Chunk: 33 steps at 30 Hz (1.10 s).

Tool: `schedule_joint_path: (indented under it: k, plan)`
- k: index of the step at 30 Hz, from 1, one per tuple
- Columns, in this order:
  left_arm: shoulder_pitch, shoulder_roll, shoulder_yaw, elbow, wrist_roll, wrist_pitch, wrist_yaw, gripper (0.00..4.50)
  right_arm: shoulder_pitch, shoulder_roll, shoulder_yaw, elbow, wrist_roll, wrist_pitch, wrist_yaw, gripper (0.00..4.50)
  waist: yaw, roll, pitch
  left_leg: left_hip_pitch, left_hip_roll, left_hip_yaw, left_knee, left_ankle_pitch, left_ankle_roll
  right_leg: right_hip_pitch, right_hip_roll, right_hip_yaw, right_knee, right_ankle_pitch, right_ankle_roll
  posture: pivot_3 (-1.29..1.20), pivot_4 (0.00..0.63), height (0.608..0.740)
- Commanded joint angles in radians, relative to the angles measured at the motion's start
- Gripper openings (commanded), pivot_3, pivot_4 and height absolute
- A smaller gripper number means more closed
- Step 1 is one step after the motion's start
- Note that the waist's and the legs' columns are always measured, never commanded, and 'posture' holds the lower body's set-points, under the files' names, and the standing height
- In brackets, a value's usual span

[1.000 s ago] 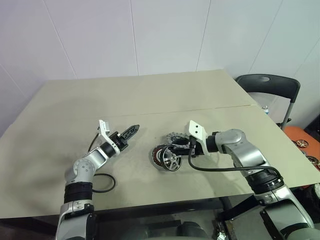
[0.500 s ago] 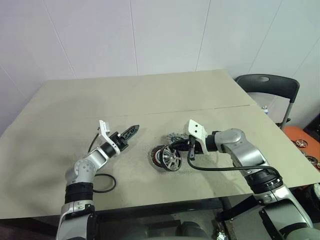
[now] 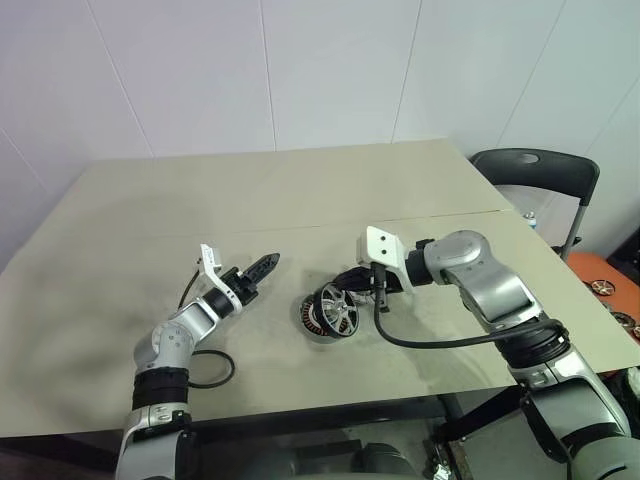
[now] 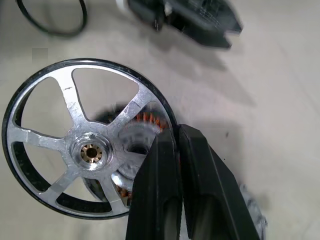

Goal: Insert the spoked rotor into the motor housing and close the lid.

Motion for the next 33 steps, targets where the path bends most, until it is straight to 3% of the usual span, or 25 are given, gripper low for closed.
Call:
schedule_joint_path:
  k: [1, 22, 33]
  plan:
    - [-0.003, 0.0, 0.003, -0.009, 0.004, -0.022, -0.003, 2.75, -0.059, 0.008, 0.024, 0.022, -0.042, -0.047, 0.004, 0.05, 0.0, 0.0, 0.0, 0.0, 0.0, 0.0, 0.0, 0.0, 0.0, 0.0, 0.0, 0.0, 0.0, 0.0, 0.0, 0.0, 0.0, 0.74]
    - [0.066, 0.024, -0.049, -0.063, 0.055, -0.085, -0.056, 2.75, -0.179, 0.13, 0.065, 0.204, -0.134, -0.176, 0.003, 0.05, 0.0, 0.0, 0.0, 0.0, 0.0, 0.0, 0.0, 0.0, 0.0, 0.0, 0.001, 0.0, 0.0, 0.0, -0.001, 0.0, 0.0, 0.74]
    - [0.066, 0.021, -0.046, -0.057, 0.06, -0.092, -0.058, 2.75, -0.171, 0.105, 0.059, 0.193, -0.142, -0.186, 0.041, 0.05, -0.001, 0.0, 0.0, 0.0, 0.0, 0.0, 0.0, 0.0, 0.0, -0.001, 0.001, 0.0, 0.0, 0.0, -0.001, 0.0, 0.0, 0.74]
